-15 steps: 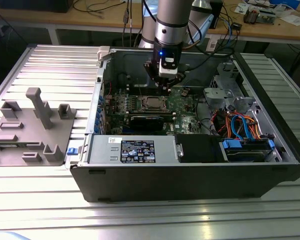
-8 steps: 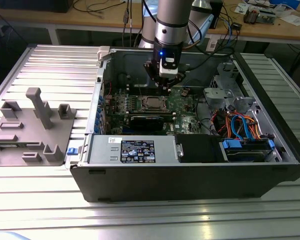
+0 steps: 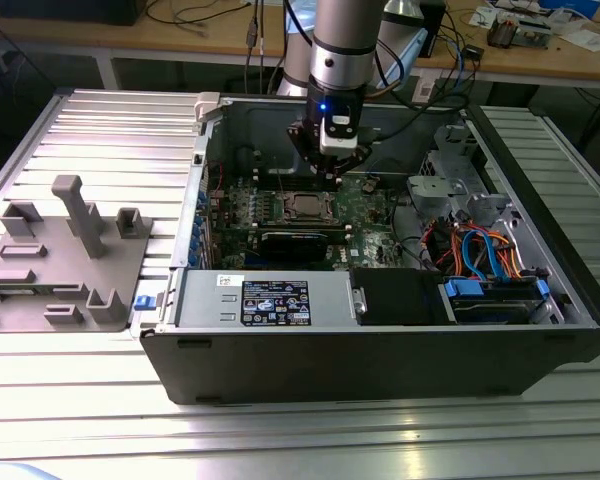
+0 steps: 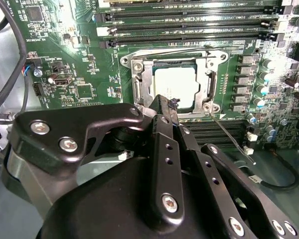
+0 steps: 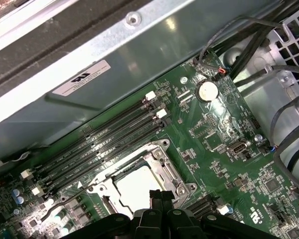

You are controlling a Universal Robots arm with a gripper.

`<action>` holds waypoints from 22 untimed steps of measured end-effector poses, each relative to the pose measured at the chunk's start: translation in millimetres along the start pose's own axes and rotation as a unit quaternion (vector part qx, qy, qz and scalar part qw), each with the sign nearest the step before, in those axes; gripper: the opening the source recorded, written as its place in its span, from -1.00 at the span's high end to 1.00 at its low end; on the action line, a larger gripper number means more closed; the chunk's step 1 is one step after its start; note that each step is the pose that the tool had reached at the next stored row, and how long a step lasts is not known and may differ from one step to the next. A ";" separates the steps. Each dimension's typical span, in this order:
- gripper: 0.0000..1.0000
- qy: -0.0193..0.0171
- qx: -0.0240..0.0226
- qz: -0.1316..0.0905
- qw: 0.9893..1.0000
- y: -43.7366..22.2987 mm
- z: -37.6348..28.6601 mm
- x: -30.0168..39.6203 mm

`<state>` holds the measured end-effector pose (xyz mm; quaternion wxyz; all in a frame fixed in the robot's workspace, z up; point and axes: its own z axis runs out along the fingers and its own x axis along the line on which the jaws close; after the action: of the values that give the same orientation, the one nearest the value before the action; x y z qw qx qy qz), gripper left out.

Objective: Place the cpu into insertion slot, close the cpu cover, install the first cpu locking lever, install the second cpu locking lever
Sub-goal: 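Install the first cpu locking lever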

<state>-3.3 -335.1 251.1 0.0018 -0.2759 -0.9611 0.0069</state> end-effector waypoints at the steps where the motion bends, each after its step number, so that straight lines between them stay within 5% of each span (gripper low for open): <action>1: 0.79 0.000 0.000 -0.002 1.000 0.0 0.0 0.0; 22: 0.79 0.000 0.000 -0.029 1.000 0.0 0.0 0.0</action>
<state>-3.3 -335.1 251.1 0.0016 -0.2476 -0.9688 0.0070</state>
